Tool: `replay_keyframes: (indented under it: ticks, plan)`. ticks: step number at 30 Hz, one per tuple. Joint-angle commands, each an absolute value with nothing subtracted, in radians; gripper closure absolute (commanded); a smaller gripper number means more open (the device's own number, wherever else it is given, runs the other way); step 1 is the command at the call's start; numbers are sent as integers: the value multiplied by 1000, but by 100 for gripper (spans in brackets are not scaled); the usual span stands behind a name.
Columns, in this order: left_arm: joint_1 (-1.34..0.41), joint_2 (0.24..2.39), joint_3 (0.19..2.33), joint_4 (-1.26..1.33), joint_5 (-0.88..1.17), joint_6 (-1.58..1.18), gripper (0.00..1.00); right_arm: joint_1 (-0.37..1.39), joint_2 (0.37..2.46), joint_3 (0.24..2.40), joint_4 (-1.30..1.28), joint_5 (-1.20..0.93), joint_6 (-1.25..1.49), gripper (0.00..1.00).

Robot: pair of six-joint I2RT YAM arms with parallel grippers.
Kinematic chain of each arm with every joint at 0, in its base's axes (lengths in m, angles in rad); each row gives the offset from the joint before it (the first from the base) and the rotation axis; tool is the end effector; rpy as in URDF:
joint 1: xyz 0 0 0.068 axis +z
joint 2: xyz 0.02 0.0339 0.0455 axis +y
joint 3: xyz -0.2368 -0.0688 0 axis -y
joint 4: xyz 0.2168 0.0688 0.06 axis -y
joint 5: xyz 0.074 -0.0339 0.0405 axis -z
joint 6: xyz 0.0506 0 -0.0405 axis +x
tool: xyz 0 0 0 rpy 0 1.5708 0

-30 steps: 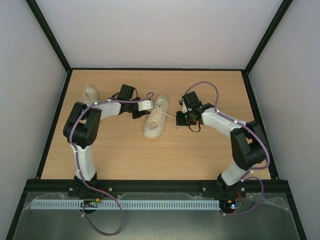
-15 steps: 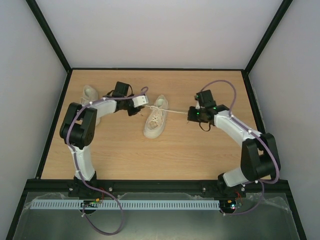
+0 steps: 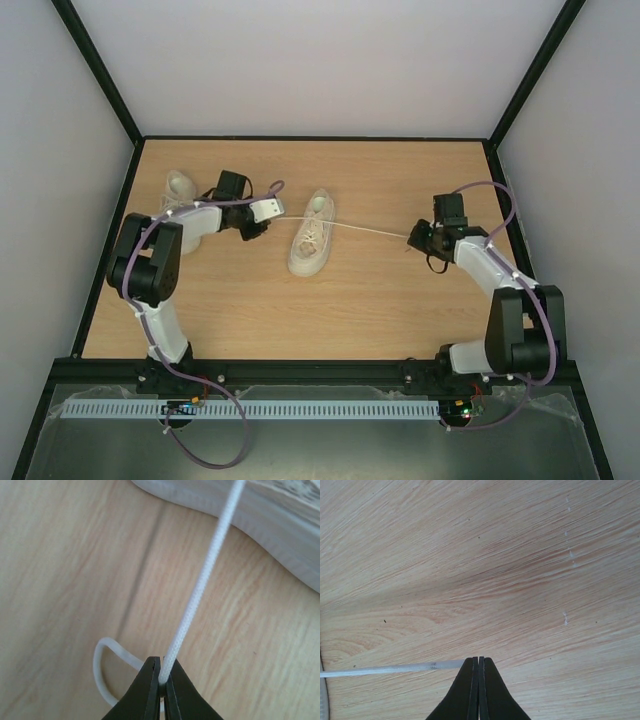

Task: Tie the shoes

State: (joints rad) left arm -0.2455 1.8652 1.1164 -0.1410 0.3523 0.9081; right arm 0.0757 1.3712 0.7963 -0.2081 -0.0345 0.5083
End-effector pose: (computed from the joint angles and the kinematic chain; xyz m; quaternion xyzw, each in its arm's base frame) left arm 0.3497 -0.1056 0.1421 0.5551 0.7459 -0.0493 0.3646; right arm 0.2750 0.0226 0.1902 0.1917 0.9032 0.1257 0.3629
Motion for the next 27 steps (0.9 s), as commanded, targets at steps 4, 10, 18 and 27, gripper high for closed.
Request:
replay_keyframes:
  ticks: [4, 10, 18, 27]
  plan:
    - [-230, 1753, 994, -196, 281, 933, 97, 20, 1452, 847, -195, 0, 491, 99]
    - [-310, 1735, 939, -189, 279, 862, 97, 7, 1539, 904, -198, -18, 474, 99]
    - [-494, 1799, 947, -175, 180, 812, 97, 7, 1572, 925, -210, -16, 443, 99]
    - [-578, 1779, 952, -206, 310, 747, 98, 7, 1602, 1006, -231, -3, 426, 99]
